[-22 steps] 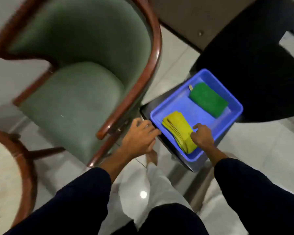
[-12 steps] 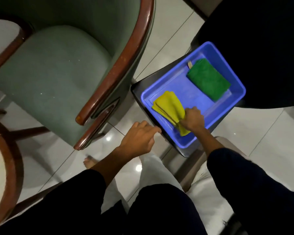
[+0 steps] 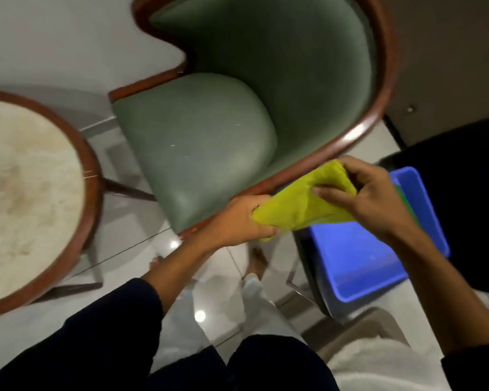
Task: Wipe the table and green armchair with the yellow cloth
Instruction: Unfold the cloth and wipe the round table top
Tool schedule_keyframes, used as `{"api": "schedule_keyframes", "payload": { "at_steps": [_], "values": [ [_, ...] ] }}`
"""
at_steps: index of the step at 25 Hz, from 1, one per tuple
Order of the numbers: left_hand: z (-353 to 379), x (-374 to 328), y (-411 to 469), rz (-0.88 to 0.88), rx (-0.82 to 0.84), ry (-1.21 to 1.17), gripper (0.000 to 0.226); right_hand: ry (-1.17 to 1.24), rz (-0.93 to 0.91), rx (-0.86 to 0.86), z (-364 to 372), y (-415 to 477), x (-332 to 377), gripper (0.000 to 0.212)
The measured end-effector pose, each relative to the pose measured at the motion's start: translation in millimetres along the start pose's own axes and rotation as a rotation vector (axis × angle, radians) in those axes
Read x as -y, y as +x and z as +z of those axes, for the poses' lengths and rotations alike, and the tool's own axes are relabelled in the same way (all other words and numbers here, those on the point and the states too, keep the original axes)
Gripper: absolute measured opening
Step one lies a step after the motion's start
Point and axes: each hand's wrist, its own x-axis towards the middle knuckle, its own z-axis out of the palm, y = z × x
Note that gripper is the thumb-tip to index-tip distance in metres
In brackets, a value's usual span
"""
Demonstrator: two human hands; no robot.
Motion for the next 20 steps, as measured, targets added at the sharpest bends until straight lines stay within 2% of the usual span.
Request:
{"api": "schedule_keyframes", "payload": {
  "at_steps": [3,6,8,12,13,14,15,16,18,20],
  "values": [
    [-85,60,-75,-0.247,-0.229,-0.431,0.035,-0.028,0.053,0.034,96,47,13,0.02],
    [-148,147,-144,-0.435,-0.417,-0.752,0.047,0.014,0.23,0.189,232,85,11,0.025],
    [-176,204,-180,-0.54,-0.462,-0.804,0.058,0.088,0.358,0.279,323,107,12,0.035],
    [-210,282,-219,-0.68,-0.5,-0.72,0.074,0.003,0.279,0.281,447,149,21,0.043],
    [-222,295,-224,-0.714,-0.496,-0.644,0.074,-0.046,0.233,0.261,469,154,25,0.045],
    [-236,305,-228,-0.776,-0.487,-0.473,0.074,-0.161,0.162,0.214,489,155,26,0.051],
    [-254,317,-230,-0.87,-0.501,-0.219,0.072,-0.336,0.076,0.144,509,152,26,0.057],
    [-274,330,-231,-0.944,-0.606,0.065,0.069,-0.484,-0.003,0.062,529,145,27,0.061],
    [-314,354,-227,-0.879,-0.88,0.504,0.057,-0.57,-0.022,0.014,575,128,31,0.068],
    [-336,375,-213,-0.772,-0.891,0.749,0.051,-0.572,0.103,0.032,617,121,37,0.083]
  ]
}}
